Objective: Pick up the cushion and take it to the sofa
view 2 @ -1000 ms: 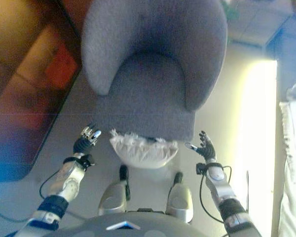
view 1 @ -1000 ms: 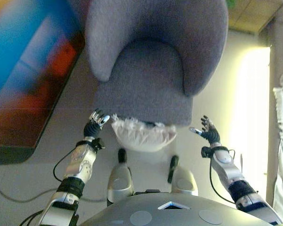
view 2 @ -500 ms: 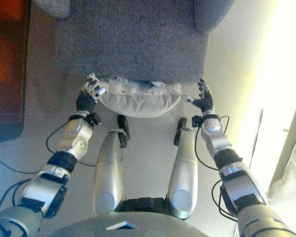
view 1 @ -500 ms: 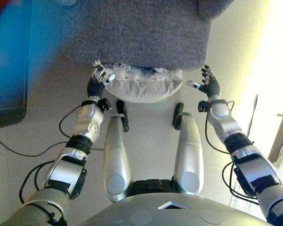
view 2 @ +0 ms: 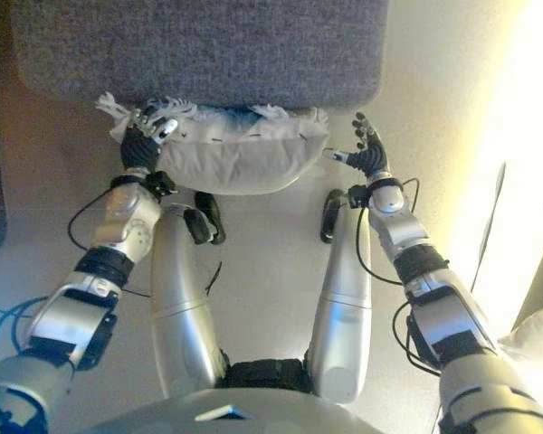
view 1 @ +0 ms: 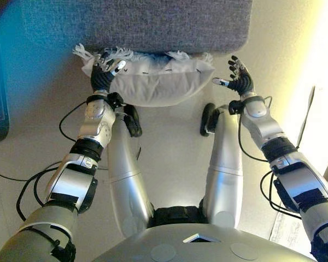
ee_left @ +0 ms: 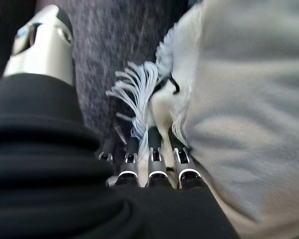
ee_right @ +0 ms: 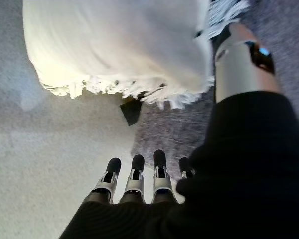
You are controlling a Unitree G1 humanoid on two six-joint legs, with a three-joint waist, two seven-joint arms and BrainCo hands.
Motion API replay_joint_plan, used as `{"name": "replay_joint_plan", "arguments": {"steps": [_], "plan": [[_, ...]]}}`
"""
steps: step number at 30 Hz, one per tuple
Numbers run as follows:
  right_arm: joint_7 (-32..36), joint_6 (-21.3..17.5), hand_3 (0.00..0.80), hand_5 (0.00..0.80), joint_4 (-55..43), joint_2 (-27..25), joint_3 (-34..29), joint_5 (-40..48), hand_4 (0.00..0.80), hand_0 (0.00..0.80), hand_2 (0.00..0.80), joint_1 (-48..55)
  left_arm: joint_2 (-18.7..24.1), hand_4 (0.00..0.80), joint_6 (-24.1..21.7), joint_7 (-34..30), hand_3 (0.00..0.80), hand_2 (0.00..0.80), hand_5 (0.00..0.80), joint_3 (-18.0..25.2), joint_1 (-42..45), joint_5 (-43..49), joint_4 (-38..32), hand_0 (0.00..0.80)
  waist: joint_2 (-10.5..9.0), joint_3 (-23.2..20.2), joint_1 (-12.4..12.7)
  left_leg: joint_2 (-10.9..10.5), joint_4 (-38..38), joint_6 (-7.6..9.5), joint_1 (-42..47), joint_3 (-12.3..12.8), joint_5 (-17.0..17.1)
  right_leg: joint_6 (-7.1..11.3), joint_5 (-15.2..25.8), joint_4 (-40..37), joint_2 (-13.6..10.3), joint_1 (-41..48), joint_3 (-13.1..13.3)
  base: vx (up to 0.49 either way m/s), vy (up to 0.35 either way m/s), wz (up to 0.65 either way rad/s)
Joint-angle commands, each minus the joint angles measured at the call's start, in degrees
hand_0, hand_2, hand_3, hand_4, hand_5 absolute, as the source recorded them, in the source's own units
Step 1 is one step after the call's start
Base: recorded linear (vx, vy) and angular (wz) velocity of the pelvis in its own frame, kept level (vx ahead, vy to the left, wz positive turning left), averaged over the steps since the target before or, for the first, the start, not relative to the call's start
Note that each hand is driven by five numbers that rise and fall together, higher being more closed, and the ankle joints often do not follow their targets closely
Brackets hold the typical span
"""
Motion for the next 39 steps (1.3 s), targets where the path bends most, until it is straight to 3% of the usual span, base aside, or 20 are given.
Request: {"name": "replay_joint_plan", "arguments": {"steps": [1, 6, 11, 15, 17, 21, 29, 39], "plan": [[2.6, -0.1, 0.0, 0.0, -3.6, -0.1, 0.1, 1.9, 0.0, 0.0, 0.0, 2.5, -0.1, 0.0, -7.2, 1.7, 0.0, 0.0, 0.0, 2.4, 2.4, -0.5, -1.5, 0.0, 0.72, -1.7, -0.4, -0.8, 3.7, 3.47, 0.5, 2.1, -6.3, 0.1, 6.1, -6.8, -1.2, 1.5, 0.6, 0.069, -0.041, 0.0], [6.3, 1.4, 0.0, 0.0, -6.1, -0.8, -0.9, -1.4, 0.0, 0.0, 0.0, 7.6, -2.0, 0.0, -12.9, 4.9, 0.0, 0.0, 0.0, 6.5, 10.2, 3.1, -9.2, 0.0, 1.07, -1.4, 0.7, -1.5, 5.5, 3.32, 0.2, 1.5, -6.8, -0.05, 5.6, -5.1, -1.4, 1.0, 0.8, 0.076, -0.031, 0.05], [7.7, 1.1, 0.0, 0.0, -5.0, -1.7, -1.0, -2.6, 0.0, 0.0, 0.0, 7.2, -2.3, 0.0, -14.6, 13.4, 0.0, 0.0, 0.0, 10.2, 13.5, 5.9, -9.4, 0.0, 1.17, -1.1, 1.8, -2.0, 6.4, 2.83, -0.3, 0.9, -6.8, -0.26, 4.9, -3.4, -1.8, 0.3, 0.8, 0.048, -0.023, 0.08], [7.8, 1.1, 0.0, 0.0, -4.5, -1.7, -0.2, -2.4, 0.0, 0.0, 0.0, 6.0, -2.3, 0.0, -10.5, 10.7, 0.0, 0.0, 0.0, 10.3, 14.0, 4.5, -6.2, 0.0, 1.08, -1.0, 2.1, -2.0, 7.0, 2.69, -0.6, 0.8, -6.7, -0.41, 4.7, -2.5, -2.1, -0.2, 0.7, 0.034, -0.002, 0.05], [8.2, 2.1, 0.0, 0.0, -4.9, -2.0, 0.1, -1.7, 0.0, 0.0, 0.0, 5.1, -2.2, 0.0, -5.7, 11.9, 0.0, 0.0, 0.0, 9.1, 13.4, 4.2, -4.4, 0.0, 1.04, -0.9, 1.9, -1.7, 7.6, 2.72, -1.0, 0.9, -6.7, -0.38, 4.7, -1.9, -2.2, -0.6, 0.7, 0.026, 0.027, 0.06], [8.7, 3.4, 0.0, 0.0, -3.8, -2.2, 1.0, -0.2, 0.0, 0.0, 0.0, 1.8, -1.6, 0.0, -1.4, 11.9, 0.0, 0.0, 0.0, 7.7, 9.7, -0.6, 0.1, 0.0, 0.92, -0.8, 1.3, -0.9, 8.3, 2.68, -1.8, 1.0, -6.6, -0.16, 4.7, -0.9, -2.5, -1.6, 1.1, 0.02, 0.049, 0.04], [8.4, 4.3, 0.0, 0.0, -3.0, -2.6, 2.4, 2.5, 0.0, 0.0, 0.0, -1.9, 0.9, 0.0, 8.0, 4.0, 0.0, 0.0, 0.0, 4.0, 1.4, -3.9, 4.5, 0.0, 0.9, -0.4, -0.1, 0.1, 8.9, 2.61, -2.8, 1.3, -6.5, 0.01, 5.0, -0.8, -2.7, -2.5, 1.6, 0.002, 0.041, 0.0], [12.9, 5.0, 0.0, 0.0, -4.1, -4.1, 4.8, 0.1, 0.0, 0.0, 0.0, -4.8, 2.9, 0.0, 9.6, -2.1, 0.0, 0.0, 0.0, 2.4, -3.2, -8.3, 5.6, 0.0, 1.19, 0.5, -1.0, 0.7, 9.3, 2.3, -3.5, 1.7, -6.7, 0.18, 5.6, -1.3, -3.0, -3.2, 2.4, -0.005, 0.026, -0.01]]}}
